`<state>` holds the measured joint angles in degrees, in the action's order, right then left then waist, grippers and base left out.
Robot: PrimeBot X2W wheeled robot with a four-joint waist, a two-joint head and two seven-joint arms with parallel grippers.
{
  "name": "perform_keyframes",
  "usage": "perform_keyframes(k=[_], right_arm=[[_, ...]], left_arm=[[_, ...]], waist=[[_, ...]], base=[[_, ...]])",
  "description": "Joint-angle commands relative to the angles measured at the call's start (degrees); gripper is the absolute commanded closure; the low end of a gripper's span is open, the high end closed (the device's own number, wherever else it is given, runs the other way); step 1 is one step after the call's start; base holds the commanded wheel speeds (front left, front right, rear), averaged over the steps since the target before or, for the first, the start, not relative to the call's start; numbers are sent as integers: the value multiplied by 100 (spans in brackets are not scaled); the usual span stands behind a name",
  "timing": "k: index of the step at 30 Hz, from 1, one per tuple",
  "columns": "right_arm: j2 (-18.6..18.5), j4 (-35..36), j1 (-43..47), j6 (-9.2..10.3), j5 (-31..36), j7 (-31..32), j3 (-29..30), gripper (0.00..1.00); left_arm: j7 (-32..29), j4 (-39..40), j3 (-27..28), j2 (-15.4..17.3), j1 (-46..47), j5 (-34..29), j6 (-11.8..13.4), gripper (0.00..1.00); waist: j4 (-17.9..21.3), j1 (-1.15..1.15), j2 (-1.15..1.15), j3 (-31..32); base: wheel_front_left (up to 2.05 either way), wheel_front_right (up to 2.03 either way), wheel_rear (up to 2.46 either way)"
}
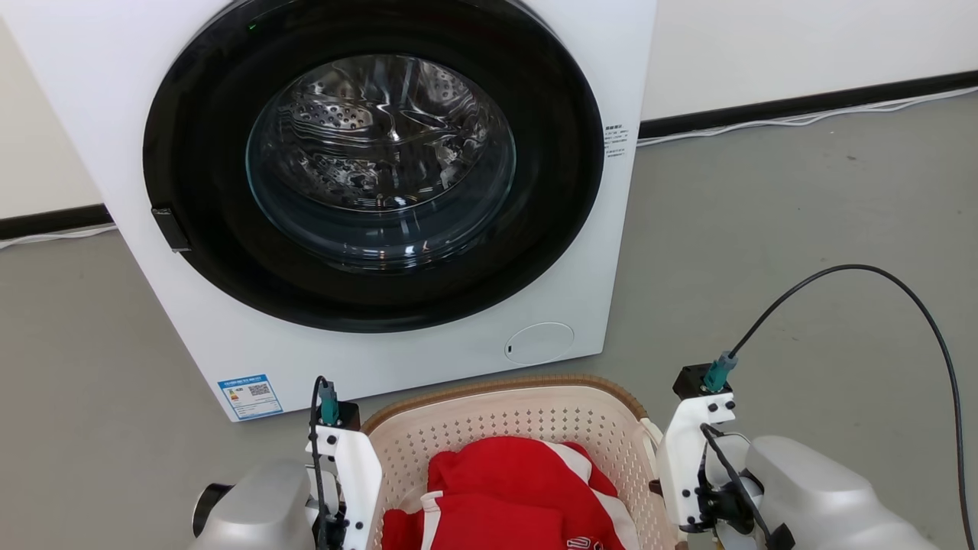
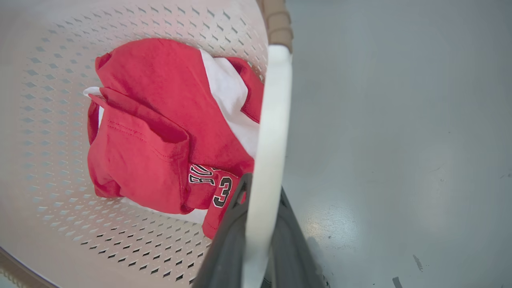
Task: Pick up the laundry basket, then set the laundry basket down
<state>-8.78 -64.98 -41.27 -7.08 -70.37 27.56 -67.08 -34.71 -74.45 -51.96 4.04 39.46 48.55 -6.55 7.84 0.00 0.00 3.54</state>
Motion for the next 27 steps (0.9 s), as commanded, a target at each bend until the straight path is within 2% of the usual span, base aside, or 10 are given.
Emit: perform_keyframes(k=[1,19,27], right_arm=[[-7,105,-209,-41,-50,-125,-14,100],[-40,318,-209,-41,-222,-336,-195,100],[-120,541,-271,-41,-216,-676,-292,100]], left_arm=[[8,50,35,159,324,-45,-13,100],[5,50,-28,173,412,-12,25,100],[252,50,-83,194,611,-90,237,100]], waist=[[-5,0,0,-1],[-101,0,0,-229],[-162,0,0,-651]], base=[[0,0,0],[0,0,0],[0,0,0]])
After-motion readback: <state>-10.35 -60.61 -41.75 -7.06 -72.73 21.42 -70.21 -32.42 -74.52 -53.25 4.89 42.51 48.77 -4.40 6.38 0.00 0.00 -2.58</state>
